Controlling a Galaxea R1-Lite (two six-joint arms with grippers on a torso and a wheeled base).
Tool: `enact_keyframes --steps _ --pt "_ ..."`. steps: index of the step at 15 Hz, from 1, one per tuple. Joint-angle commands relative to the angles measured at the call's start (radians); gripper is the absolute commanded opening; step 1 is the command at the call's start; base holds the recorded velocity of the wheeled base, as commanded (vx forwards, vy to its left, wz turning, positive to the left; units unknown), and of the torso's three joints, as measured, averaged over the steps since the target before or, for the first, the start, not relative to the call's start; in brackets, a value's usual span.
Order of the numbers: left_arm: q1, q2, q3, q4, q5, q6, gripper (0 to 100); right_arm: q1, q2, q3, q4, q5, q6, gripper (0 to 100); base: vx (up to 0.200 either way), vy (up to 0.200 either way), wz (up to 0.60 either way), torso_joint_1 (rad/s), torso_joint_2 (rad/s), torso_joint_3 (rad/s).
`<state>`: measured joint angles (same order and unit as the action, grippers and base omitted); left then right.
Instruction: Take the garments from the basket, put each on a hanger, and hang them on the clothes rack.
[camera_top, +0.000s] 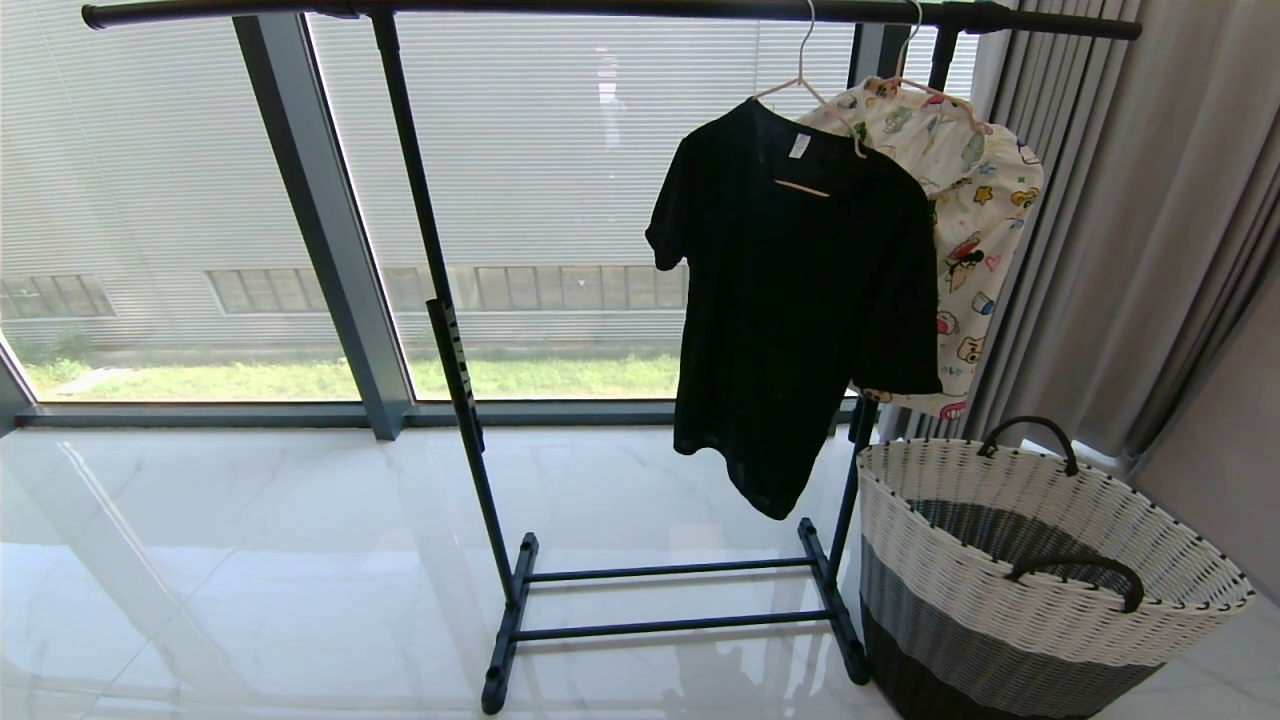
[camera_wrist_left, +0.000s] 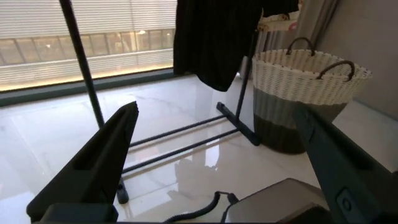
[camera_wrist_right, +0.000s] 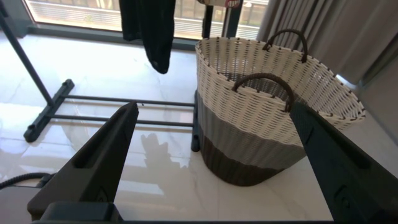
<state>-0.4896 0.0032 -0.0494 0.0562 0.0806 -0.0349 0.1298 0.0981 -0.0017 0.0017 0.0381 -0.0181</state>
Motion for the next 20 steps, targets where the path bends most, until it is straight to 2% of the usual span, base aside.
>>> enact_keyframes --steps 1,4,5,7,9,12,14,16,18,20 --pt "0.172 0.015 0.008 -0.007 0.008 0.003 100 0.001 0.002 0.000 0.000 0.000 0.001 100 0.000 0.000 0.00 0.000 0.00 0.000" --pt "0.177 -0.002 0.008 -0.010 0.010 -0.005 100 0.001 0.002 0.000 0.000 0.000 0.000 100 0.000 0.000 0.00 0.000 0.00 0.000" --pt "0.177 -0.002 0.008 -0.010 0.016 -0.036 100 0.001 0.002 0.000 0.000 0.000 0.000 100 0.000 0.000 0.00 0.000 0.00 0.000" --pt "0.198 0.077 0.009 -0.009 0.042 -0.066 100 0.001 0.002 0.000 0.000 0.000 0.000 100 0.000 0.000 0.00 0.000 0.00 0.000" --pt "0.379 0.100 0.013 -0.013 0.039 -0.022 100 0.001 0.002 0.000 0.000 0.000 0.000 100 0.000 0.000 0.00 0.000 0.00 0.000" --pt "0.390 0.093 0.049 -0.096 0.024 -0.008 100 0.001 0.002 0.000 0.000 0.000 0.000 100 0.000 0.000 0.00 0.000 0.00 0.000" --pt "0.413 0.092 0.049 -0.090 -0.013 0.004 100 0.001 0.002 0.000 0.000 0.000 0.000 100 0.000 0.000 0.00 0.000 0.00 0.000" --pt "0.514 0.041 0.049 -0.078 -0.050 0.059 100 0.001 0.002 0.000 0.000 0.000 0.000 100 0.000 0.000 0.00 0.000 0.00 0.000" --pt "0.485 -0.003 0.049 -0.079 -0.068 0.087 100 0.001 0.002 0.000 0.000 0.000 0.000 100 0.000 0.000 0.00 0.000 0.00 0.000" --pt "0.485 -0.002 0.049 -0.079 -0.062 0.038 100 0.001 0.002 0.000 0.000 0.000 0.000 100 0.000 0.000 0.00 0.000 0.00 0.000"
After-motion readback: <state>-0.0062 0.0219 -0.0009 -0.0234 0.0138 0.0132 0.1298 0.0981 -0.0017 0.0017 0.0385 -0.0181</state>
